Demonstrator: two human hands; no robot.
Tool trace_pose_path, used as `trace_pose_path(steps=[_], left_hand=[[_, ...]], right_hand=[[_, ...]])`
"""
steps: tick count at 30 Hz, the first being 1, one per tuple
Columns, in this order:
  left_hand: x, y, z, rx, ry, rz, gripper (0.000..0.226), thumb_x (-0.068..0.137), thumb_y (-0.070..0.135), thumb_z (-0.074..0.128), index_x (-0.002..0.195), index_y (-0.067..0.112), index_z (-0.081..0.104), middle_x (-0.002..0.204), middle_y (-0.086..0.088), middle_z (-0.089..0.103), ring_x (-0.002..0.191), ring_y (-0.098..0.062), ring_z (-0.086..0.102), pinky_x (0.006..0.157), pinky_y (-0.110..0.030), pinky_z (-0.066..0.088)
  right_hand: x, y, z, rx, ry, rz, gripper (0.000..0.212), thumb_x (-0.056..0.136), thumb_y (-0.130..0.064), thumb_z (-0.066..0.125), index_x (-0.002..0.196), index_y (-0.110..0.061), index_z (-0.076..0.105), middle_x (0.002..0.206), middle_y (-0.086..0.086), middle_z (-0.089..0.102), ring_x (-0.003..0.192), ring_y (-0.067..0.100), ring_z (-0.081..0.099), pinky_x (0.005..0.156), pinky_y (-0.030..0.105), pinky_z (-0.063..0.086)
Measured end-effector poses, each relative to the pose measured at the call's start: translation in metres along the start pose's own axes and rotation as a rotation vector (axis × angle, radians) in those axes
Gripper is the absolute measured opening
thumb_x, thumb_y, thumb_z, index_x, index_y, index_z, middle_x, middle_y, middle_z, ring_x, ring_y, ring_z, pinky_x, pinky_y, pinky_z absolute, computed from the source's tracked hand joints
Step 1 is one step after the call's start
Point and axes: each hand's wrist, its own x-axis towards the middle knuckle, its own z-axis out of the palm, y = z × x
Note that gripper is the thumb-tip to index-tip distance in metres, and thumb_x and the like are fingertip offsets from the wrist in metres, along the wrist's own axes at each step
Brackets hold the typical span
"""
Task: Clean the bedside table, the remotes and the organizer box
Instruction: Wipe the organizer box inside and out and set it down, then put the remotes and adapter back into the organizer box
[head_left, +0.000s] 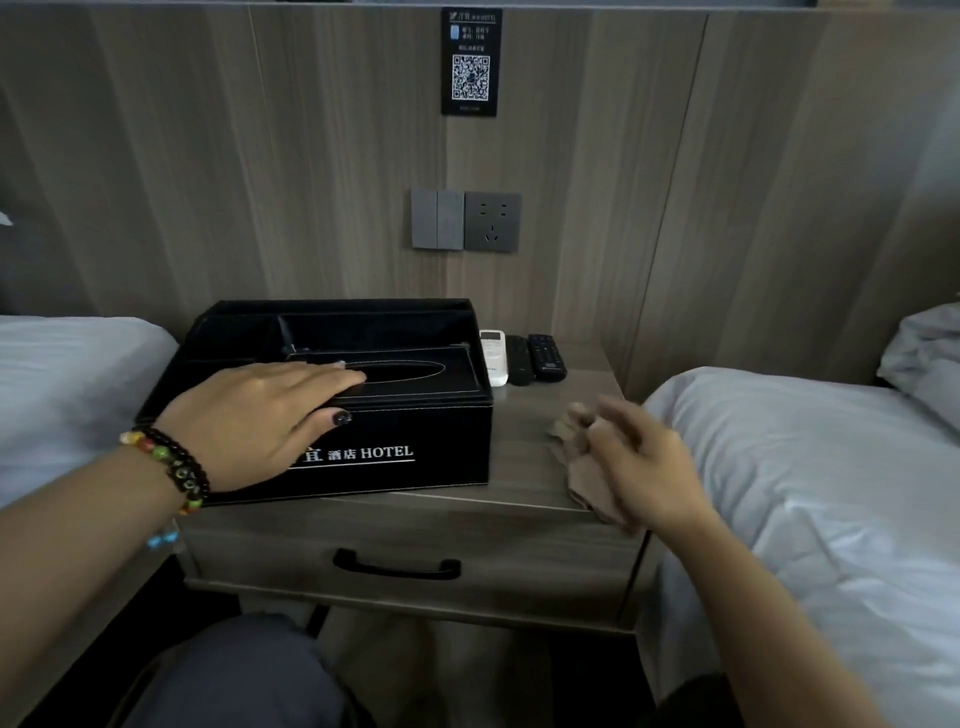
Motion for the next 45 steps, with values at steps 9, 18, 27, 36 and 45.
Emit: trace_pose_path(steps=[9, 18, 27, 36, 45], left_hand=[[-0.002, 0.098, 0.008, -0.261, 0.459, 0.117, 0.046, 0.083, 0.016, 0.051, 0.128, 0.006, 0.048, 0.127, -0.01, 0.056, 0.117, -0.023, 0.051, 0.104, -0.039, 0.036], [0.062, 0.208, 0.053, -0.831, 0.047, -0.298, 0.068, 0.088, 0.034, 0.062, 0.144, 0.027, 0.024, 0.139, 0.014, 0.033, 0.129, 0.001, 0.033, 0.107, -0.018, 0.03], [0.118, 0.198, 0.033, -1.222, 0.164, -0.531, 0.044, 0.065, 0.044, 0.079, 0.1, 0.03, 0.056, 0.099, 0.014, 0.069, 0.094, -0.002, 0.065, 0.088, -0.031, 0.053], [0.136, 0.161, 0.013, -1.635, 0.023, -0.566, 0.033, 0.092, 0.02, 0.045, 0.061, 0.017, 0.058, 0.051, 0.01, 0.055, 0.051, -0.009, 0.051, 0.048, -0.017, 0.039], [0.162, 0.158, -0.002, -1.67, 0.072, -0.719, 0.023, 0.088, 0.006, 0.049, 0.101, 0.009, 0.068, 0.068, 0.001, 0.064, 0.066, -0.016, 0.058, 0.053, -0.022, 0.044]], right_hand=[[-0.025, 0.031, -0.046, -0.179, -0.28, -0.351, 0.072, 0.069, -0.014, 0.071, 0.127, -0.047, 0.043, 0.136, -0.02, 0.044, 0.129, -0.007, 0.037, 0.106, 0.017, 0.035], [-0.012, 0.014, -0.044, -0.356, -0.089, -0.367, 0.03, 0.085, -0.025, 0.067, 0.114, -0.024, 0.058, 0.115, -0.005, 0.065, 0.104, 0.014, 0.061, 0.088, 0.029, 0.048], [0.042, -0.047, -0.069, 0.095, -0.214, -0.099, 0.02, 0.084, -0.025, 0.071, 0.077, -0.007, 0.074, 0.077, 0.015, 0.07, 0.075, 0.018, 0.061, 0.081, 0.04, 0.053], [0.07, -0.055, -0.096, 0.217, -0.233, 0.185, 0.033, 0.086, -0.03, 0.068, 0.094, 0.002, 0.071, 0.082, 0.013, 0.069, 0.07, 0.02, 0.067, 0.062, 0.029, 0.057], [0.09, -0.071, -0.091, 0.169, -0.041, -0.006, 0.039, 0.088, -0.03, 0.068, 0.089, 0.009, 0.068, 0.075, 0.01, 0.065, 0.062, 0.014, 0.066, 0.058, 0.025, 0.058]])
